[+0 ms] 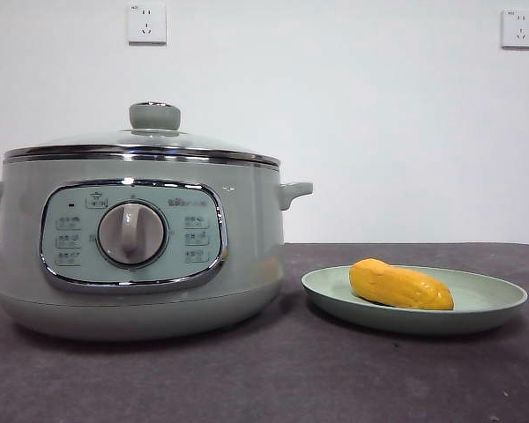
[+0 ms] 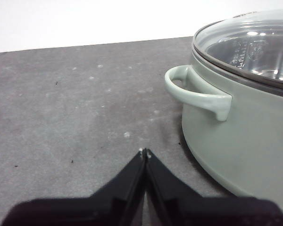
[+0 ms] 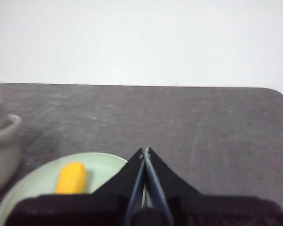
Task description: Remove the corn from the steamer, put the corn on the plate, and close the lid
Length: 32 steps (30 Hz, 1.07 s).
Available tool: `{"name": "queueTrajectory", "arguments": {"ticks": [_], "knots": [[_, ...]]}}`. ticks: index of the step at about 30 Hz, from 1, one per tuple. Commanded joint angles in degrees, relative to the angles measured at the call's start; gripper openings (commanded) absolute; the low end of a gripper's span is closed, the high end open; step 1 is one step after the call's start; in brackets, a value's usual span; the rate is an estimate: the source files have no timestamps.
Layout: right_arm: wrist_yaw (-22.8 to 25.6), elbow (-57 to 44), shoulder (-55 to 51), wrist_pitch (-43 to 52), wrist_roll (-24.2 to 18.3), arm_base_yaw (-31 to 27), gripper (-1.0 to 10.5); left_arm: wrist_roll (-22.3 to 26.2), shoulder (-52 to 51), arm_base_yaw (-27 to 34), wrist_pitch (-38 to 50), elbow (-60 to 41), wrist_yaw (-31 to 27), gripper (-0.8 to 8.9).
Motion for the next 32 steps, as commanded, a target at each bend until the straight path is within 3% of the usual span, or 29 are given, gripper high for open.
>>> {"name": "queueTrajectory", "arguments": {"ticks": [1,32], "knots": [[-0.11,-2.95,-3.04,0.66,0.26,-1.2,0.0,-0.55,-0.15,0.17,0.04,-0.85,0.09,-0.03],[0.09,-7.82,-4.35,-4.52,6.1,-1.44,0.0,-0.57,-0.15,0.17,0.04,-0.85,0.07,-0.03]]}}
